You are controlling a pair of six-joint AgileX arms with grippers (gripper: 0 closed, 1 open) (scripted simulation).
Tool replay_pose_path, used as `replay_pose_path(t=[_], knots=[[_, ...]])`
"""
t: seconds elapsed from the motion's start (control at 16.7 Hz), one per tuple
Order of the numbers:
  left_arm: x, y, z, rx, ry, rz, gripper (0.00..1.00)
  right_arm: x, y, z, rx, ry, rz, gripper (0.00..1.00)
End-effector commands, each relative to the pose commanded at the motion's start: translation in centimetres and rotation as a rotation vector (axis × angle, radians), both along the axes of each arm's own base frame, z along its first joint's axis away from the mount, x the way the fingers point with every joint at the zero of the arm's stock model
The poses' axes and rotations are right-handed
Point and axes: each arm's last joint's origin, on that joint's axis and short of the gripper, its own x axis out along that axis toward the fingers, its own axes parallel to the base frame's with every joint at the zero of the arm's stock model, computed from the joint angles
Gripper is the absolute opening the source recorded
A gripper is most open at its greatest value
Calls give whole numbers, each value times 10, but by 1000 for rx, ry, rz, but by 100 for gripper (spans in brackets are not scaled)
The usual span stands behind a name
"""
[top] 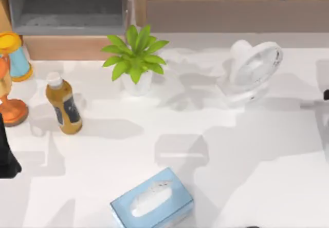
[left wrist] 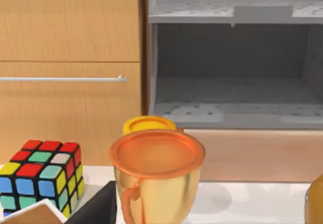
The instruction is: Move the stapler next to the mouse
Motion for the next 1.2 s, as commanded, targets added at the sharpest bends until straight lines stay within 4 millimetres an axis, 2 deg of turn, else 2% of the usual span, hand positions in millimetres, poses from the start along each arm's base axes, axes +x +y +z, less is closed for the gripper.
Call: replay_pose_path(t=[0.18,0.42,0.54,0.72,0.84,0.96,1.2], knots=[[0,0,0,0,0,0,100,0,-1,12,-1,-6,-3,0],[0,0,0,0,0,0,100,0,0,10,-1,-3,-5,0],[0,0,0,0,0,0,100,-1,3,19,-12,-10,-25,0],[0,0,0,0,0,0,100,-9,19,39,-35,-5,-86,0],[0,0,0,0,0,0,100,-15,37,53,-55,-8,-117,0],[0,0,0,0,0,0,100,-22,64,61,-63,-7,-120,0],[0,0,0,0,0,0,100,-36,140,59,-58,-3,-28,0]])
